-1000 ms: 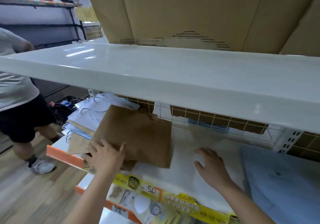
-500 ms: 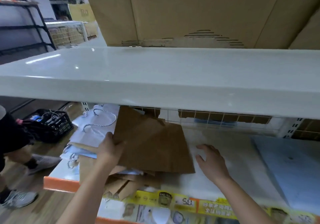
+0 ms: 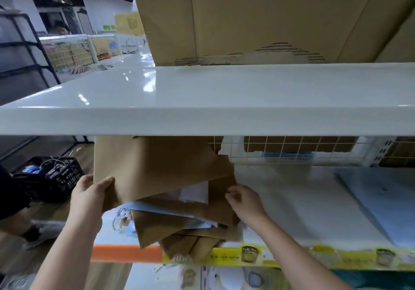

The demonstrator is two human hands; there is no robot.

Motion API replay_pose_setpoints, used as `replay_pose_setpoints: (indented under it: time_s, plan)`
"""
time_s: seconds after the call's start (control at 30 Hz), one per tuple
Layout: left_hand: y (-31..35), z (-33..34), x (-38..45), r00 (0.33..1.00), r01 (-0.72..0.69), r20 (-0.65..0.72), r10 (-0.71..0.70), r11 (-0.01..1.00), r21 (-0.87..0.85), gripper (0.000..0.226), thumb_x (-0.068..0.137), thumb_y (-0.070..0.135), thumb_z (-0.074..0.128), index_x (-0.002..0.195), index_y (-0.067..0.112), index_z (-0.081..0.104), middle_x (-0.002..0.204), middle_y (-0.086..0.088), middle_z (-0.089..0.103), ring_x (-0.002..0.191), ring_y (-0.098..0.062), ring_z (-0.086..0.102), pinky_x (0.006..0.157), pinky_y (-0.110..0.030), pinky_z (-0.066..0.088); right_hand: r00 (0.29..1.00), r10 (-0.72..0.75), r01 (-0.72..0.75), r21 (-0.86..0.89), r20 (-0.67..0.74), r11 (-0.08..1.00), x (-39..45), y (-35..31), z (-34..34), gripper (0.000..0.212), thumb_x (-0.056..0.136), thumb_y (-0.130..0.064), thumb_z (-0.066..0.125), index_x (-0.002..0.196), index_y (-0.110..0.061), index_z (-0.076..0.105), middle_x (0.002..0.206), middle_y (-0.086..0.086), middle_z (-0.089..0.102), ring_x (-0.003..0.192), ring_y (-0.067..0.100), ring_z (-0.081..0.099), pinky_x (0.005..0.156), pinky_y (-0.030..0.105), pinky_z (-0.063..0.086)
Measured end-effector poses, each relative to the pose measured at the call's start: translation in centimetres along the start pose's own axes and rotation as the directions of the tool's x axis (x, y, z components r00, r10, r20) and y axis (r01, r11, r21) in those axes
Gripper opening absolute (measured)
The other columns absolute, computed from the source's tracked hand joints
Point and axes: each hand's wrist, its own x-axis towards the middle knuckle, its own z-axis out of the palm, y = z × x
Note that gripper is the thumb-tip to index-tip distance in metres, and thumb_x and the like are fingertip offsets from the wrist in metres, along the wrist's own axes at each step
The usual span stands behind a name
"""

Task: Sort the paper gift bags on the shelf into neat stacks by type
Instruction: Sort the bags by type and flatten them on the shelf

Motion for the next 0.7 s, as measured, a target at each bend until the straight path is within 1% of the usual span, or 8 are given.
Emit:
replay_pose_setpoints:
  time_s: [0.13,0.23,0.33,0.37,0.47,0.57,0.63,0.7]
  plan:
    - [-0.1,-1.6,1.1,0.999,0.047,-0.015,-0.047,0.998,-0.030,0.017,0.090,0.007,0.058,0.082,0.021,0.053,0.079,-0.004,0.057,0.046,-0.007,0.059,0.036,-0.016,0.046,0.993,0.033,-0.038,0.042,0.113,0.998,0.1,-3.5,2.0,0.036,0.092,-0.041,0.057,0.119,-0.018,0.062,0.113,-0.003,0.064,0.111,0.017,0.059,0.074,0.021,0.045]
    - [-0.4,-1.9,1.8,0.998,0.067,-0.002,-0.067,0.997,-0.033,0.018,0.090,0.006,0.058,0.081,0.021,0.053,0.080,-0.007,0.058,0.055,-0.015,0.059,0.041,-0.022,0.050,0.979,0.119,-0.148,0.176,0.165,0.973,0.8,-5.6,3.7,0.030,0.082,-0.051,0.065,0.095,-0.024,0.064,0.095,-0.004,0.064,0.097,0.018,0.063,0.077,0.031,0.049]
    - [-0.8,-2.0,2.5,0.997,0.073,-0.010,-0.074,0.997,-0.036,0.018,0.090,0.006,0.058,0.081,0.022,0.053,0.080,-0.005,0.059,0.064,-0.017,0.055,0.047,-0.024,0.050,0.965,0.201,-0.211,0.044,0.172,0.976,2.0,-6.9,5.8,0.060,0.068,-0.064,0.069,0.110,-0.022,0.061,0.112,0.000,0.062,0.104,0.020,0.060,0.081,0.030,0.049]
    - [-1.0,-2.0,2.6,0.997,0.076,-0.007,-0.076,0.996,-0.040,0.019,0.090,0.006,0.058,0.081,0.022,0.053,0.080,-0.005,0.059,0.064,-0.017,0.055,0.050,-0.025,0.049,0.951,0.251,-0.259,0.026,0.178,0.965,2.7,-7.0,6.5,0.062,0.072,-0.058,0.070,0.119,-0.019,0.058,0.116,0.002,0.060,0.106,0.020,0.059,0.084,0.031,0.050]
    - [-1.3,-1.9,2.9,0.997,0.072,0.004,-0.072,0.996,-0.047,0.018,0.089,0.007,0.059,0.081,0.022,0.053,0.083,-0.007,0.058,0.064,-0.018,0.053,0.052,-0.029,0.044,0.925,0.353,-0.371,0.130,0.143,0.919,3.6,-6.9,6.9,0.035,0.090,-0.025,0.061,0.122,-0.010,0.055,0.111,0.007,0.060,0.108,0.023,0.060,0.084,0.028,0.050]
    - [-1.6,-1.7,2.9,0.997,0.076,0.036,-0.073,0.993,-0.086,0.016,0.088,0.005,0.059,0.087,0.021,0.057,0.085,-0.004,0.061,0.068,-0.017,0.056,0.054,-0.026,0.047,0.934,0.354,-0.352,0.329,0.059,0.876,3.7,-5.3,5.3,0.033,0.091,-0.011,0.053,0.125,-0.012,0.052,0.121,0.011,0.061,0.108,0.025,0.061,0.084,0.030,0.050]
    - [-1.9,-1.5,2.7,0.995,0.077,0.074,-0.070,0.992,-0.096,0.018,0.087,0.004,0.060,0.099,0.017,0.060,0.087,-0.005,0.063,0.071,-0.018,0.058,0.044,-0.019,0.049,0.951,0.309,-0.281,0.466,0.017,0.839,3.0,-3.8,3.3,0.034,0.092,-0.006,0.048,0.123,-0.018,0.047,0.111,0.011,0.061,0.089,0.023,0.066,0.076,0.030,0.057]
    - [-2.5,-1.0,2.5,0.991,0.084,0.112,-0.074,0.992,-0.092,0.027,0.086,0.003,0.061,0.109,0.016,0.060,0.094,-0.009,0.065,0.073,-0.020,0.059,0.050,-0.023,0.052,0.963,0.268,-0.221,0.519,-0.016,0.826,2.2,-1.9,1.0,0.033,0.094,-0.006,0.043,0.123,-0.022,0.040,0.105,0.008,0.058,0.072,0.025,0.069,0.060,0.027,0.057]
